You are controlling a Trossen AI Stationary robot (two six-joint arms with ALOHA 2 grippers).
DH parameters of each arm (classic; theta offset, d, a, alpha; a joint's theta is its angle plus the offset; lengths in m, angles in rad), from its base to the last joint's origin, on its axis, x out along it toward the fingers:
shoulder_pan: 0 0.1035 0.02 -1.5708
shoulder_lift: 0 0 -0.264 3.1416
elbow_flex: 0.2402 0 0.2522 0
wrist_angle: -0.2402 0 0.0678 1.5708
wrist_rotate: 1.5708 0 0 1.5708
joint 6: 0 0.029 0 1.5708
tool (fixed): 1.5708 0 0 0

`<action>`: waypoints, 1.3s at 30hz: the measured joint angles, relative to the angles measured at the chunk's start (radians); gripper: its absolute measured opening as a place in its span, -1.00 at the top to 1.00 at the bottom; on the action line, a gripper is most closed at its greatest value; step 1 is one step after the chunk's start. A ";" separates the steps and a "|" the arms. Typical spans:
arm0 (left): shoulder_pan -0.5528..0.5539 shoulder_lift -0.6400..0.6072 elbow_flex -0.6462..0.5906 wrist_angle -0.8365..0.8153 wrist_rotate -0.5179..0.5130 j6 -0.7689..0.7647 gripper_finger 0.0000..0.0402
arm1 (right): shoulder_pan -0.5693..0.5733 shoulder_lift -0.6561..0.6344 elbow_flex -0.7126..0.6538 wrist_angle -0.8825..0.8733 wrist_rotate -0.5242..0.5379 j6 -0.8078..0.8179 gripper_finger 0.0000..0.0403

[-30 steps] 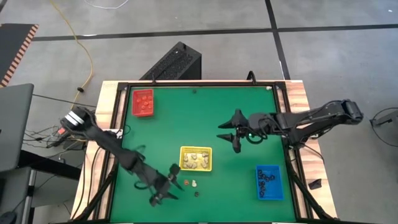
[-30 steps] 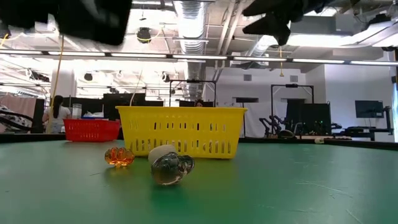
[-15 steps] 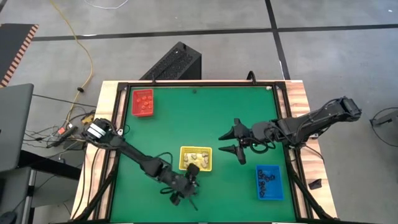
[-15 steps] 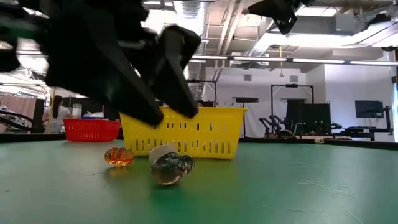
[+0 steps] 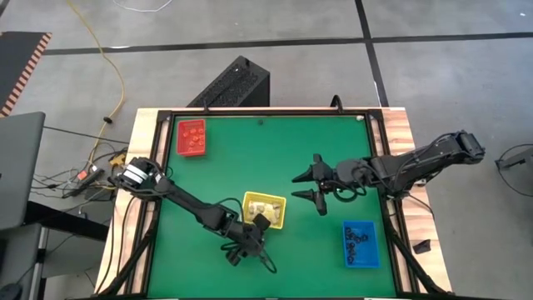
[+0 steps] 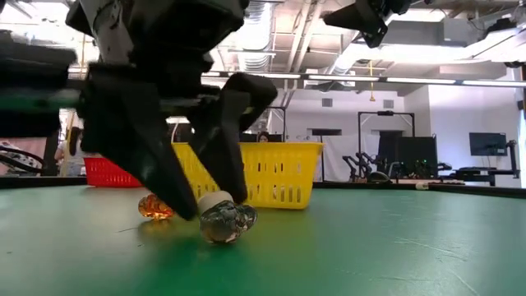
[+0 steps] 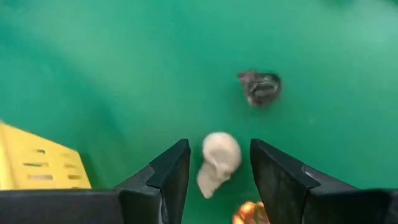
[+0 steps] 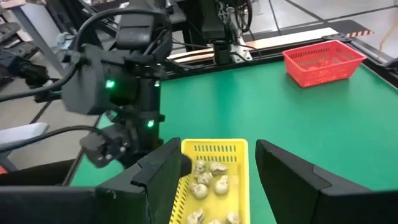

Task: Sort Halloween decoration
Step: Put the white skull toy into the yellow bin

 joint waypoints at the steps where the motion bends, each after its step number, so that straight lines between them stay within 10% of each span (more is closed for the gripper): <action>1: 0.000 0.003 0.001 -0.002 -0.014 0.013 0.21 | -0.004 0.000 0.000 -0.003 0.000 0.000 -0.19; 39: 0.001 -0.077 -0.003 -0.008 0.002 0.028 0.65 | -0.001 0.000 -0.001 -0.011 -0.003 0.011 -0.19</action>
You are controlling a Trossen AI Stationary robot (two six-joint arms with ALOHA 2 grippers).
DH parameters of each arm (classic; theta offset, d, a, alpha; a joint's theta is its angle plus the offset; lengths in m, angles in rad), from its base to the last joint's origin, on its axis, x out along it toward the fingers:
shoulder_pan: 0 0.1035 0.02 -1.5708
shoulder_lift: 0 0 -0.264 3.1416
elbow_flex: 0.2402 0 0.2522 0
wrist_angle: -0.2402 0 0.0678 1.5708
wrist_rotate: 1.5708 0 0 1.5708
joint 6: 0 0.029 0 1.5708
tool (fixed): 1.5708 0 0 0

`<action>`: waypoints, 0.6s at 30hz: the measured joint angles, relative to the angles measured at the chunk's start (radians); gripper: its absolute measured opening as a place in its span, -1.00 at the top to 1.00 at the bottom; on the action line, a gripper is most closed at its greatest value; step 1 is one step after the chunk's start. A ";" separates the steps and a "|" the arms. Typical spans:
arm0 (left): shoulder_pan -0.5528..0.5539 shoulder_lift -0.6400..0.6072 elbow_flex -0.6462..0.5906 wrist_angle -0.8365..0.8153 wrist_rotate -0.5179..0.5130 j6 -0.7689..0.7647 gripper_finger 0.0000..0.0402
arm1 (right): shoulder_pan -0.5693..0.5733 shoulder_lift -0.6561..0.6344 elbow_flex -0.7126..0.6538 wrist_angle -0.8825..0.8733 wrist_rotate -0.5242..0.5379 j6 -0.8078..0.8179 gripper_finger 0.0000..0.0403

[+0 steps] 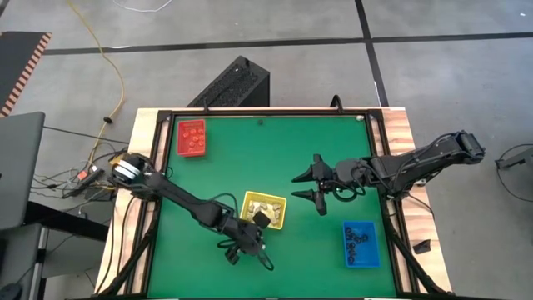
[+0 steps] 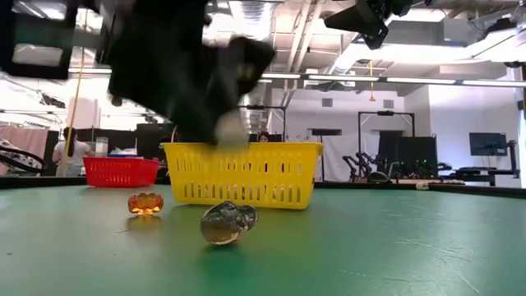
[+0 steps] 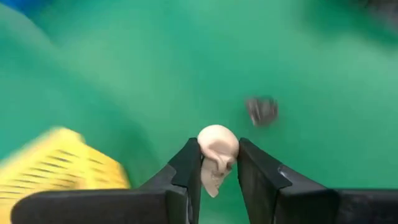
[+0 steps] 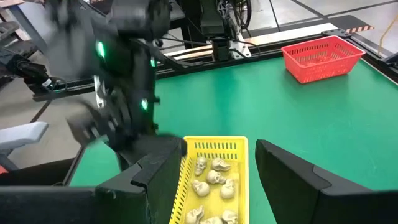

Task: Sort Halloween decoration
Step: Put the white skull toy into the yellow bin

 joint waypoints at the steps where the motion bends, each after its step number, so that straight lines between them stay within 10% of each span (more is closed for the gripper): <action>1: 0.003 -0.023 0.001 0.006 -0.002 0.002 0.64 | 0.000 0.000 0.000 0.000 0.000 0.000 -0.19; 9: 0.093 -0.113 0.003 0.040 -0.216 0.025 0.58 | 0.000 0.000 0.000 0.001 0.000 0.001 -0.19; 18: 0.218 -0.102 0.001 -0.050 -0.134 -0.089 0.47 | 0.000 0.000 0.000 -0.008 -0.001 0.006 -0.19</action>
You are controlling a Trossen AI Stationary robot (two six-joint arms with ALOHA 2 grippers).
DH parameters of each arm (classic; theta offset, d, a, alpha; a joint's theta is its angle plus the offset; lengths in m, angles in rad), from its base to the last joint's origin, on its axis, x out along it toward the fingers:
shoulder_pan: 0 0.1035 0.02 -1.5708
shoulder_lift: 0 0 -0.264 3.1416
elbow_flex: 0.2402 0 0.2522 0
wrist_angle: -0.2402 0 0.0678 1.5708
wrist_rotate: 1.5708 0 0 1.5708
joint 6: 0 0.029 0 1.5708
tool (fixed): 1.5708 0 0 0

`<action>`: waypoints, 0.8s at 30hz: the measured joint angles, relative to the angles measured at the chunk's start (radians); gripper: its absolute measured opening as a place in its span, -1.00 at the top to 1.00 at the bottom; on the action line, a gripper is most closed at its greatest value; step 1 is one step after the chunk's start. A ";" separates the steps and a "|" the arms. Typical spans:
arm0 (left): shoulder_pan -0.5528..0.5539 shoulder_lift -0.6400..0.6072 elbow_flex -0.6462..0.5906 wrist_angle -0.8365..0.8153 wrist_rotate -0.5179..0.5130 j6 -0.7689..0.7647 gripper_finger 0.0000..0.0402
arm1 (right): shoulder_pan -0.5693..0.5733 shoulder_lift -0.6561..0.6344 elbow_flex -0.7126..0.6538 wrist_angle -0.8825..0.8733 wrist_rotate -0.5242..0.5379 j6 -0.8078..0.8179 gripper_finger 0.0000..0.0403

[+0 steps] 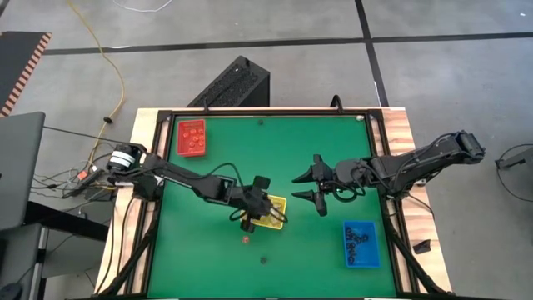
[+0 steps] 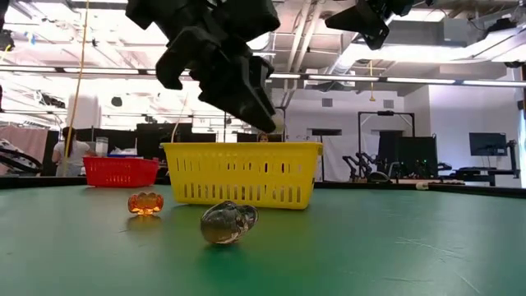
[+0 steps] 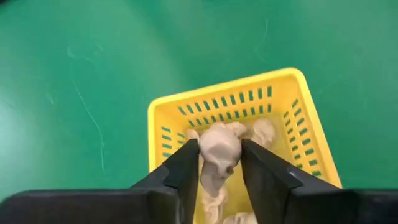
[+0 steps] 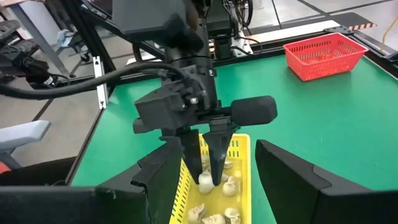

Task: Sort Halloween decoration
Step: Put the white skull toy into the yellow bin, then put the orange pumpkin toy into the red bin

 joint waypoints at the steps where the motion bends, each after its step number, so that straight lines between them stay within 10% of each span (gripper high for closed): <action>1: 0.000 0.000 0.000 -0.004 0.000 0.000 0.42 | 0.000 0.000 0.000 0.000 0.000 0.001 -0.19; 14: -0.044 -0.235 -0.008 -0.157 -0.017 -0.110 0.05 | 0.010 0.000 0.001 -0.078 -0.002 0.109 -0.19; 24: -0.211 -0.430 -0.325 0.053 0.026 -0.296 0.13 | 0.139 0.046 0.059 -0.234 0.058 0.280 -0.19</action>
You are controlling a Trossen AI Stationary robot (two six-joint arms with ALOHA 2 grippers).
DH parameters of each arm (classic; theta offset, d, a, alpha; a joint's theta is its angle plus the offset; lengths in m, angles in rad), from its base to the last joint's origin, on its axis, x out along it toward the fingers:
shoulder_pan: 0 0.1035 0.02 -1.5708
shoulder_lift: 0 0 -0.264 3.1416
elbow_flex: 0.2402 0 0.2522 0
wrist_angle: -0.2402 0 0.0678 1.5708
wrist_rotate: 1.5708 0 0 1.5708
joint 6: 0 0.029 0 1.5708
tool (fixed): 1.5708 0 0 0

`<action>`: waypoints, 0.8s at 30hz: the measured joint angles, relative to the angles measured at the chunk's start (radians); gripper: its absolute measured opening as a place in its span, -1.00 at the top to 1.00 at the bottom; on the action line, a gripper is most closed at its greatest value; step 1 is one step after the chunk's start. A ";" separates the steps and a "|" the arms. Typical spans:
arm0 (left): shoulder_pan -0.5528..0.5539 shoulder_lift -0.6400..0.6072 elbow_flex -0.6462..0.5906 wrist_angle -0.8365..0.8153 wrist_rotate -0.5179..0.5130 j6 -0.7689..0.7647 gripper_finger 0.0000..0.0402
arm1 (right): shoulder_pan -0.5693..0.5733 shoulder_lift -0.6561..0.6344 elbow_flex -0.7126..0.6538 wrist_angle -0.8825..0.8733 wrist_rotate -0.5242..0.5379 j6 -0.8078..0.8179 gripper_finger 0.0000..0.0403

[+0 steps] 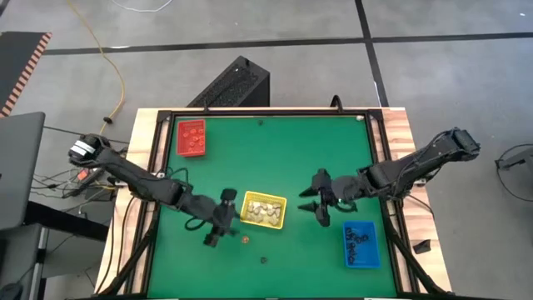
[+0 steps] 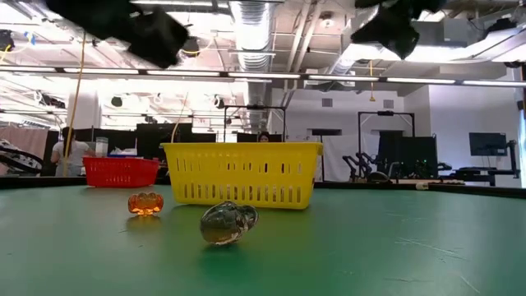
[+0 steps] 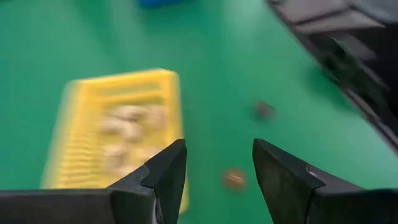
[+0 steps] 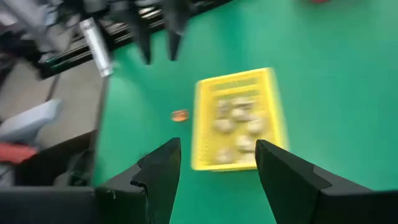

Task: Sort Halloween decoration
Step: Put the orange pumpkin toy into the red bin

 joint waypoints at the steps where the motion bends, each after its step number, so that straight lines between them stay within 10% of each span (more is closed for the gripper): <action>1: -0.020 0.002 -0.034 0.039 0.028 0.013 0.14 | 0.028 0.017 0.000 0.021 0.000 0.000 -0.19; 13: -0.092 0.285 -0.180 0.479 0.040 0.187 0.14 | 0.153 0.277 0.231 0.073 -0.027 -0.123 -0.19; 24: -0.054 0.415 -0.180 0.557 0.001 0.202 0.14 | 0.166 0.378 0.325 -0.052 -0.037 -0.140 -0.19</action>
